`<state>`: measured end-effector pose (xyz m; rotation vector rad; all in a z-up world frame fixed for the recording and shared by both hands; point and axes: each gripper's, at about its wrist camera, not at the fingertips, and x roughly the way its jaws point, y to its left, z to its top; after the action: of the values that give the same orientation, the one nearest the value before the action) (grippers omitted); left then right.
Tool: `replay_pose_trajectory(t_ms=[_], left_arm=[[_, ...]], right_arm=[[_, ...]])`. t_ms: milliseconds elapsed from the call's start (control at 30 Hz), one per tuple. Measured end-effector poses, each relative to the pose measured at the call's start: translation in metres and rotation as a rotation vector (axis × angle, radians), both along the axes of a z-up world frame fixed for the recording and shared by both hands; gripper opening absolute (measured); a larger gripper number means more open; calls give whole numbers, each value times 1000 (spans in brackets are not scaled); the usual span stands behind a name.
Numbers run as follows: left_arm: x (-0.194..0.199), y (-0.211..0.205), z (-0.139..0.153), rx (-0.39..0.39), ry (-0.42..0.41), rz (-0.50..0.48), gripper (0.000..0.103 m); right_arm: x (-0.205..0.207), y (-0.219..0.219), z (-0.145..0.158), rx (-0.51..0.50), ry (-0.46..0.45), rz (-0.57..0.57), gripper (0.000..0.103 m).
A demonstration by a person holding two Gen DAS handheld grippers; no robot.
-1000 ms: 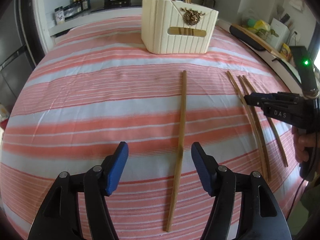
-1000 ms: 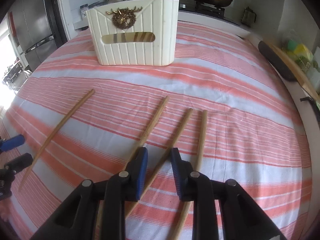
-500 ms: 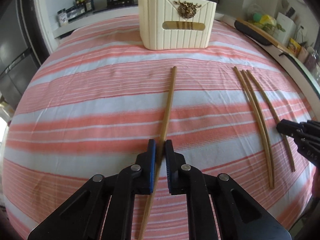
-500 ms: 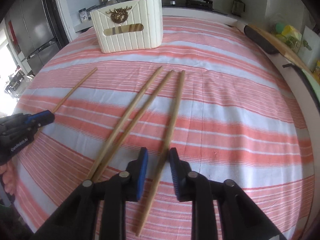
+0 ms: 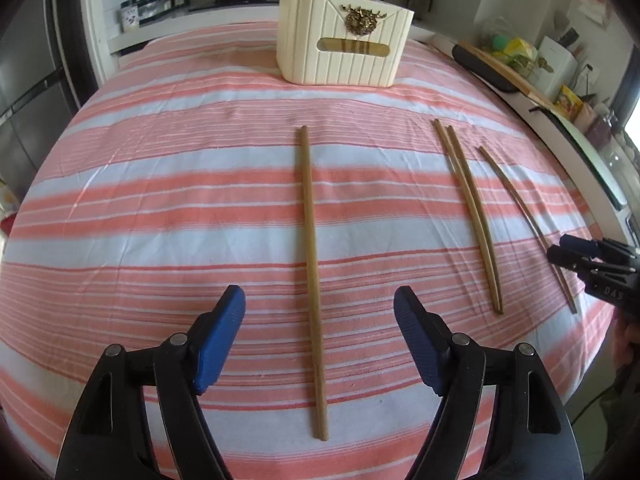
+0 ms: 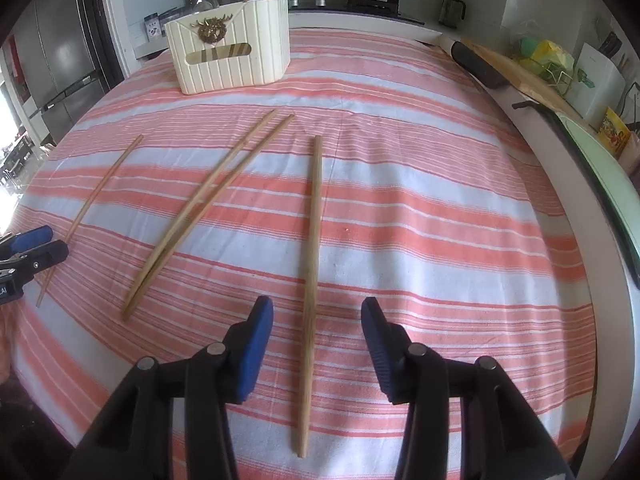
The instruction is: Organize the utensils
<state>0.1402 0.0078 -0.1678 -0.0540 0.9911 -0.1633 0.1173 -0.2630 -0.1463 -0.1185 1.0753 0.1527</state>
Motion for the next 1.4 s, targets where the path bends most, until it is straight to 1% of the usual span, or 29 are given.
replay_pose_trajectory(t_ms=[67, 167, 233, 333, 400, 500, 567, 633, 700, 733, 800, 833, 867, 900, 933, 967, 1033, 1133, 1200, 1267, 1400], left_arm=[[5, 3, 4, 21, -1, -28, 86], [15, 9, 7, 31, 7, -73, 89], [25, 12, 8, 43, 26, -100, 89], [43, 20, 9, 26, 62, -132, 89], [56, 23, 9, 27, 83, -144, 89], [78, 20, 3, 49, 100, -164, 89], [94, 15, -5, 55, 126, -176, 88], [110, 10, -14, 68, 153, -175, 84], [120, 3, -16, 112, 135, -175, 84], [125, 0, -15, 121, 138, -182, 79], [133, -4, -13, 113, 136, -183, 74], [135, -5, -12, 105, 137, -182, 65], [137, -8, -11, 99, 132, -183, 52], [139, -10, -10, 94, 125, -188, 44], [139, -12, -9, 90, 117, -192, 22], [140, -12, -8, 76, 116, -194, 8], [142, -7, -3, 35, 105, -171, 6], [130, 4, 22, -8, 25, -146, 6], [121, 12, 44, -35, -29, -138, 6], [107, 18, 67, -51, -90, -135, 6], [80, 25, 118, -89, -213, -135, 5]], right_arm=[[4, -7, 1, 55, 36, -3, 47], [12, -8, 4, 90, 73, 9, 47], [19, -1, 5, 68, 90, 35, 47], [29, 13, 4, 9, 117, 91, 47], [39, 16, 1, -15, 149, 97, 47], [55, 16, -6, -31, 194, 97, 47], [66, 17, -10, -30, 209, 102, 46], [78, 21, -10, -42, 206, 106, 46], [94, 23, -11, -36, 210, 104, 44], [102, 26, -11, -37, 206, 104, 43], [118, 31, -12, -47, 197, 102, 34], [126, 33, -12, -44, 190, 98, 32], [134, 35, -13, -42, 198, 93, 21], [141, 37, -12, -40, 199, 81, 15], [148, 38, -11, -43, 201, 73, 10], [154, 40, -11, -39, 203, 73, 8], [163, 40, -9, -16, 197, 61, 7], [162, 34, 10, 70, 148, 39, 7], [154, 30, 35, 117, 88, 41, 7], [141, 32, 56, 140, 25, 53, 7], [111, 28, 112, 179, -100, 80, 7]])
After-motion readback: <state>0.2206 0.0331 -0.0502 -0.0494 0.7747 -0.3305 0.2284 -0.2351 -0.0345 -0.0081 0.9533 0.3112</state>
